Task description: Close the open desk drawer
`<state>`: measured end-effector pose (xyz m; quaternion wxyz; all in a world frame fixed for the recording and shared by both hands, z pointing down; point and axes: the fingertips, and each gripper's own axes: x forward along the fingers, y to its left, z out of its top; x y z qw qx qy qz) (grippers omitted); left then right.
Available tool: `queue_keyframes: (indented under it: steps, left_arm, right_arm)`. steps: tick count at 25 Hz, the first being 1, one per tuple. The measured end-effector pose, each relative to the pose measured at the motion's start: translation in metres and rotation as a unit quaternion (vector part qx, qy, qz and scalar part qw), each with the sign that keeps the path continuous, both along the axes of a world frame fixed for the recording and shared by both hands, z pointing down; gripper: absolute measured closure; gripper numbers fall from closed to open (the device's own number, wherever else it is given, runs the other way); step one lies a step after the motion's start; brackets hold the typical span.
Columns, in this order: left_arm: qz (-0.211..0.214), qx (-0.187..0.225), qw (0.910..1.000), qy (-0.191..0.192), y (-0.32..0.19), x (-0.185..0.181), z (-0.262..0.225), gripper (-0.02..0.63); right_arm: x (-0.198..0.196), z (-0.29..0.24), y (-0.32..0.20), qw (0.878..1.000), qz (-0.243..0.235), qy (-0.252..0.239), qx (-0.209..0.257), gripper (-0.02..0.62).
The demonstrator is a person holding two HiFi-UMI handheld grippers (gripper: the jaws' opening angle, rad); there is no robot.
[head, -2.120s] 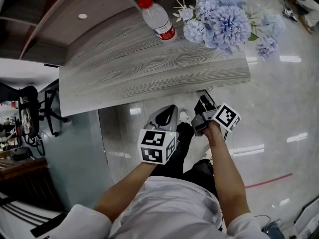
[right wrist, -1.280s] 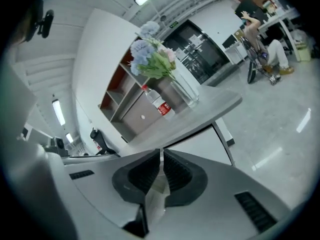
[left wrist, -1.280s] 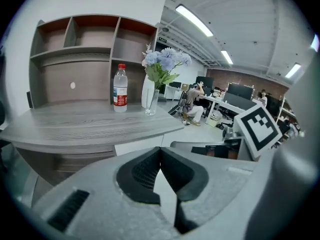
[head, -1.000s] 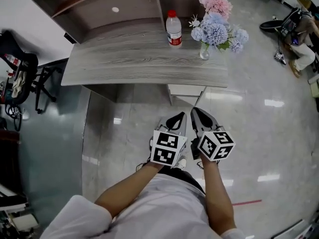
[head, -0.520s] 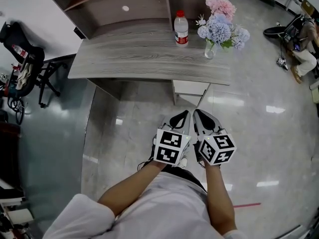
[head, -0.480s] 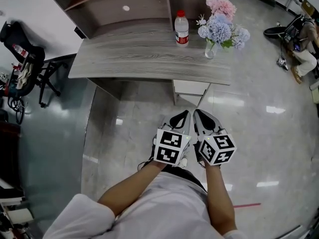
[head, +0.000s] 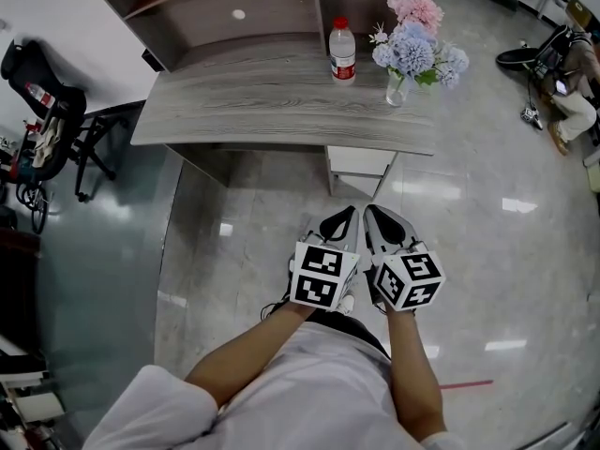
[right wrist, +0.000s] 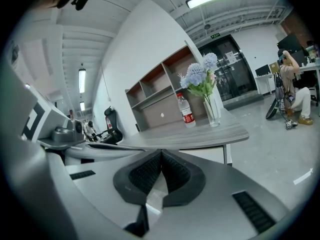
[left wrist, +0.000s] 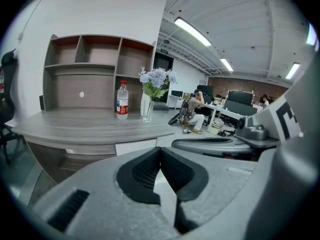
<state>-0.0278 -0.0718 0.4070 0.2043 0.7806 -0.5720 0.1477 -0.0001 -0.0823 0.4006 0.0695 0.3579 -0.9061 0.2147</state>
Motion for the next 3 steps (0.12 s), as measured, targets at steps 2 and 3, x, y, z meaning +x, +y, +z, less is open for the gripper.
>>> queue_keyframes:
  steps: [2,3]
  left_arm:
    - [0.000,-0.001,1.0000,0.000,0.0004,-0.0001,0.0002,0.601]
    - [0.000,-0.001,1.0000,0.001,0.0006,-0.0001,0.0004,0.601]
  right_arm:
    - [-0.0003,0.0002,0.0006,1.000,0.000,0.000,0.000,0.594]
    - [-0.0005,0.0003,0.0009,1.000,0.000,0.000,0.000,0.594]
